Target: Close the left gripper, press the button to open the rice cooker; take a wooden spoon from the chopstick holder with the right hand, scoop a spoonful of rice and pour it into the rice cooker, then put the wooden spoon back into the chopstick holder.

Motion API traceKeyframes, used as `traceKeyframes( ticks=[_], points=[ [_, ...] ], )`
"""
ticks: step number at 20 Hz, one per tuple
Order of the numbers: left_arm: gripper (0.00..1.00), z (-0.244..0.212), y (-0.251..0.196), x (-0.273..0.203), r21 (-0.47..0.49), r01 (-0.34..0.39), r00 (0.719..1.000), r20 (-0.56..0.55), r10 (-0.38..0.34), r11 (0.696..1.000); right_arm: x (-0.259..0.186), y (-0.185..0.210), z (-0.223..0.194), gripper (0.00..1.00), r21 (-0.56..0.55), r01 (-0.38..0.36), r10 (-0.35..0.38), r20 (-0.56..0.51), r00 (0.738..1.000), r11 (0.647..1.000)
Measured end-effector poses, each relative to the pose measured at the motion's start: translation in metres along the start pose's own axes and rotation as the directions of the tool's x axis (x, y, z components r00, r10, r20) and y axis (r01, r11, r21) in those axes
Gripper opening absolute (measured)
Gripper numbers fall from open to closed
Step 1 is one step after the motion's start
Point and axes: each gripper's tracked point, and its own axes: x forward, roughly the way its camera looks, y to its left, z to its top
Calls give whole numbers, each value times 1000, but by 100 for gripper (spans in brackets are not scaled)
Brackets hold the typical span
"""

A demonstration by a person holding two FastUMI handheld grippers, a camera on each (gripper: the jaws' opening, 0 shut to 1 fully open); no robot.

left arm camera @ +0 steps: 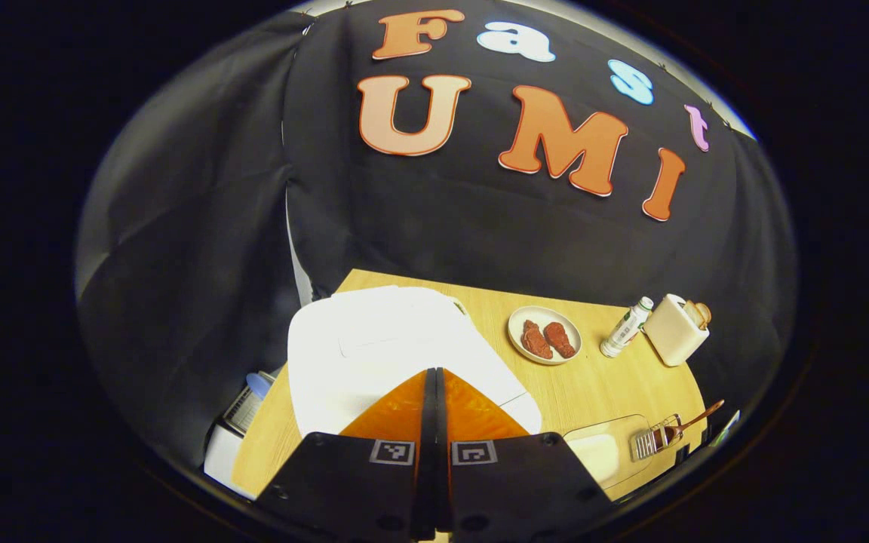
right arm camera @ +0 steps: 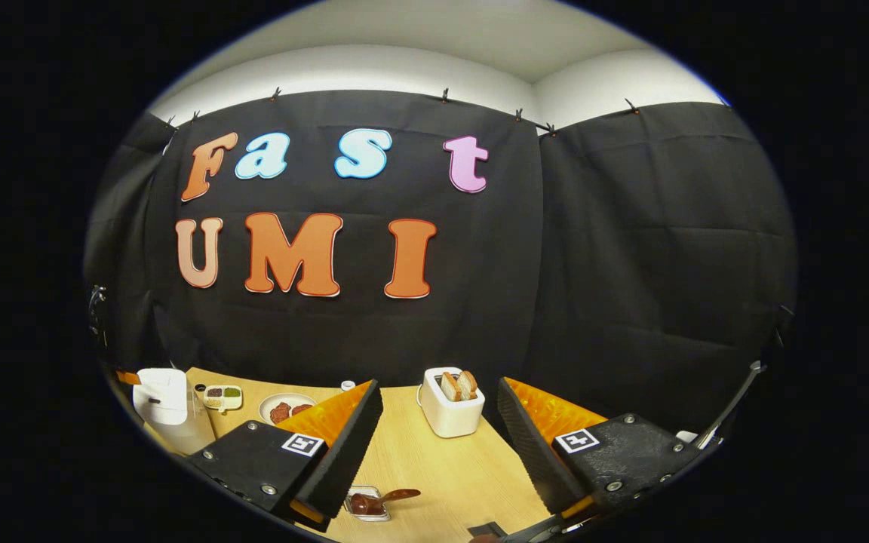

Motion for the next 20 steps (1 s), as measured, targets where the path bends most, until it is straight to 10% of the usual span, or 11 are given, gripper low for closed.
traceKeyframes(
  ticks=[20],
  points=[
    [5, -39, 5, 37, 10, -22, 991, -135, 24, 1000, 10, 5, -20, 96, 34, -9, 11, -55, 998, 999]
  ],
)
